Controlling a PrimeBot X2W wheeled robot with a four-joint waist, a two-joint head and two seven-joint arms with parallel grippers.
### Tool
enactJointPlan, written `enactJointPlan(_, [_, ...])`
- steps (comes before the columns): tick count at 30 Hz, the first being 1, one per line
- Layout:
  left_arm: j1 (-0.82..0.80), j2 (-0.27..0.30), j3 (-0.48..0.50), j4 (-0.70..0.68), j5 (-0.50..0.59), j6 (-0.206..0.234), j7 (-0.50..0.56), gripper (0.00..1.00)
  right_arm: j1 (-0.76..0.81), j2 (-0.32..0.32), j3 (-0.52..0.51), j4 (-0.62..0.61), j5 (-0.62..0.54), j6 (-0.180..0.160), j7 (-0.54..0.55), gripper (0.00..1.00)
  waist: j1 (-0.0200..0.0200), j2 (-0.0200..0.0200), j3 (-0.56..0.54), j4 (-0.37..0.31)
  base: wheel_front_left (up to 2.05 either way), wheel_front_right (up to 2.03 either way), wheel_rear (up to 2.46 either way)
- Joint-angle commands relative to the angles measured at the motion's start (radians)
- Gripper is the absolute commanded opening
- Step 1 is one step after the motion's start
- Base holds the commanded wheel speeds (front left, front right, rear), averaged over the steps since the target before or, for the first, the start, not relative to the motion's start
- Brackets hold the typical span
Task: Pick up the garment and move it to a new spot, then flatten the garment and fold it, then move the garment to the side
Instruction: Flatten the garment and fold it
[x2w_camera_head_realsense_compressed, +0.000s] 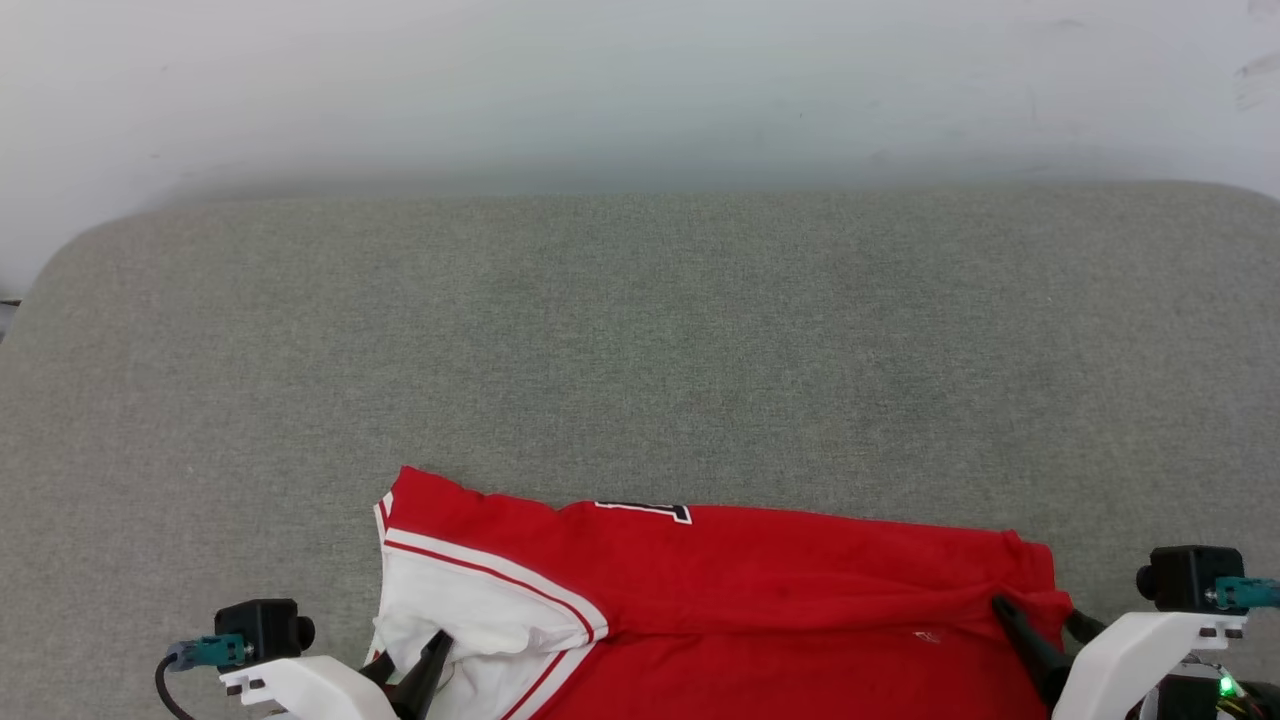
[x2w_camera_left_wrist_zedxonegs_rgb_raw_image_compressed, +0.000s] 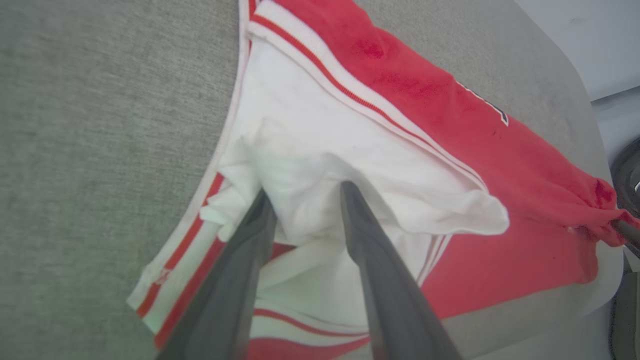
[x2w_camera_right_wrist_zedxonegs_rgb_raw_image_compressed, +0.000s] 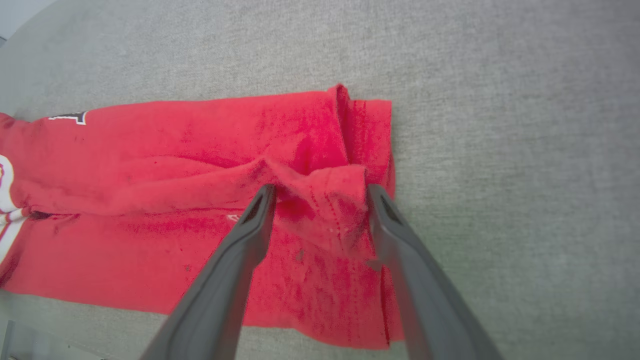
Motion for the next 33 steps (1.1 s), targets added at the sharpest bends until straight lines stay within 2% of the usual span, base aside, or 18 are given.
enactJointPlan(1, [-0.005,-0.006,0.001,-0.004,0.011,-0.004,-0.020,1.00,0.013,0.009,-0.008,-0.016,-0.012,-0.001,-0.027,1.00,0.0001,0.0000,-0.006,0.000,0.00,0.00,0.00])
enactJointPlan(5, [-0.022,-0.008,0.010,-0.027,0.067,0.003,-0.101,1.00,0.027,0.032,-0.048,-0.067,-0.039,-0.001,-0.110,1.00,0.0001,0.0000,-0.024,-0.004,0.00,0.00,0.00])
enactJointPlan(8, [-0.034,-0.005,0.018,-0.053,0.119,0.017,-0.166,1.00,0.029,0.036,-0.081,-0.085,-0.051,-0.001,-0.106,1.00,0.0001,0.0000,-0.034,-0.007,0.00,0.00,0.00])
enactJointPlan(16, [-0.077,-0.001,0.021,-0.125,0.269,0.078,-0.315,1.00,0.016,0.006,-0.164,-0.132,-0.081,-0.001,0.084,1.00,0.0001,0.0000,-0.036,0.011,0.00,0.00,0.00])
enactJointPlan(22, [-0.120,-0.005,0.016,-0.200,0.375,0.112,-0.362,1.00,-0.007,-0.012,-0.159,-0.156,-0.085,-0.001,0.231,1.00,0.0001,0.0000,0.010,0.042,0.00,0.00,0.00])
enactJointPlan(33, [-0.163,-0.023,-0.003,-0.278,0.450,0.131,-0.378,1.00,-0.008,0.039,-0.108,-0.035,-0.050,-0.001,0.309,1.00,0.0001,0.0000,0.092,0.092,0.00,0.00,0.00])
